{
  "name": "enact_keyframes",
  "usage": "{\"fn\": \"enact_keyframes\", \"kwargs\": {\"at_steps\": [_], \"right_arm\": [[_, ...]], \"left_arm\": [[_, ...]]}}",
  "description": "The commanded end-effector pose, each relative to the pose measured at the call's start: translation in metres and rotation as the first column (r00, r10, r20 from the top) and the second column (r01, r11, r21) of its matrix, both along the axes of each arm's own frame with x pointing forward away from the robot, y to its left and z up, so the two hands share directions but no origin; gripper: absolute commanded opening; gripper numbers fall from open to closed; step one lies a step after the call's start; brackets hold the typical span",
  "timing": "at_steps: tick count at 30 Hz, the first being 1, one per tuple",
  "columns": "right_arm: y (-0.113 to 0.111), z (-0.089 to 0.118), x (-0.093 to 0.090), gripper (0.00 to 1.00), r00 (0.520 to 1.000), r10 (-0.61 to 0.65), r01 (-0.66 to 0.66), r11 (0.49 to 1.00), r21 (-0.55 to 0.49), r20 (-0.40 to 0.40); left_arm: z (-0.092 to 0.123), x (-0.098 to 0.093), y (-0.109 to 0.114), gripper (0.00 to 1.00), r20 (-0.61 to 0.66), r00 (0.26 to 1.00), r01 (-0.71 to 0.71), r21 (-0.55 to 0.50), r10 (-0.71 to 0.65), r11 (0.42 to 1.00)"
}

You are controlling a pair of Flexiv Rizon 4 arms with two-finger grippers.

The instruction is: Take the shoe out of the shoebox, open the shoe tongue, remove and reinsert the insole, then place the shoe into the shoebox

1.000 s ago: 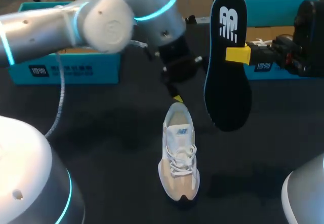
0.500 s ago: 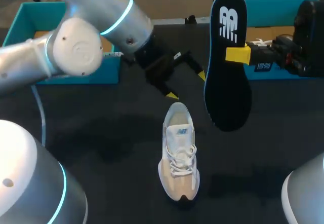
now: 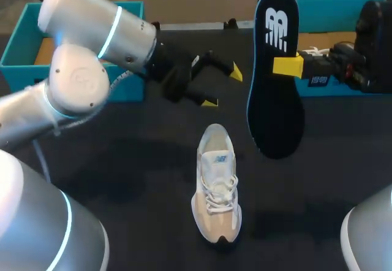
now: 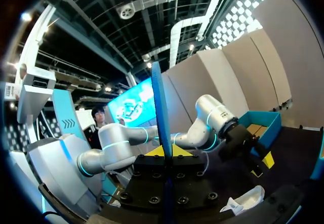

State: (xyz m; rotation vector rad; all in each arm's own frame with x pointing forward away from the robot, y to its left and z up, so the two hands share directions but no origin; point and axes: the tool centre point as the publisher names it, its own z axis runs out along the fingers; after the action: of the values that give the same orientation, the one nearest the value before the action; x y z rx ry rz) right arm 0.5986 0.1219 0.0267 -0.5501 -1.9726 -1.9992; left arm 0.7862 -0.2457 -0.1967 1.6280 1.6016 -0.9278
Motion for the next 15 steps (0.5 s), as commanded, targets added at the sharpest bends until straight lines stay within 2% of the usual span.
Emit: {"fn": "enact_keyframes", "kwargs": {"at_steps": [1, 4, 10, 12, 13, 14, 15], "right_arm": [[-0.004, 0.005, 0.021, 0.00, 1.000, 0.012, -0.012, 1.000, -0.021, -0.025], [-0.009, 0.006, 0.039, 0.00, 0.995, 0.027, -0.031, 0.999, -0.035, -0.095], [-0.026, 0.005, 0.069, 0.00, 0.990, 0.044, -0.042, 0.999, 0.015, -0.137], [-0.032, 0.003, 0.079, 0.00, 0.986, 0.036, -0.033, 0.999, 0.025, -0.160], [-0.036, -0.002, 0.089, 0.00, 0.981, 0.037, -0.029, 0.999, 0.042, -0.192], [-0.039, -0.009, 0.098, 0.00, 0.972, 0.042, -0.037, 0.999, 0.024, -0.230], [-0.039, -0.009, 0.098, 0.00, 0.972, 0.042, -0.037, 0.999, 0.024, -0.230]], "left_arm": [[0.002, -0.001, 0.000, 1.00, 0.035, 0.999, 0.020, -0.241, -0.012, 0.970], [0.011, 0.001, 0.003, 1.00, 0.070, 0.998, 0.025, -0.318, -0.002, 0.948], [0.029, 0.005, 0.010, 1.00, 0.117, 0.993, 0.033, -0.400, 0.015, 0.916], [0.037, 0.006, 0.012, 1.00, 0.124, 0.992, 0.052, -0.446, 0.004, 0.893], [0.043, 0.009, 0.016, 1.00, 0.110, 0.994, 0.078, -0.505, -0.025, 0.859], [0.043, 0.009, 0.016, 1.00, 0.110, 0.994, 0.078, -0.505, -0.025, 0.859], [0.043, 0.009, 0.016, 1.00, 0.110, 0.994, 0.078, -0.505, -0.025, 0.859]]}}
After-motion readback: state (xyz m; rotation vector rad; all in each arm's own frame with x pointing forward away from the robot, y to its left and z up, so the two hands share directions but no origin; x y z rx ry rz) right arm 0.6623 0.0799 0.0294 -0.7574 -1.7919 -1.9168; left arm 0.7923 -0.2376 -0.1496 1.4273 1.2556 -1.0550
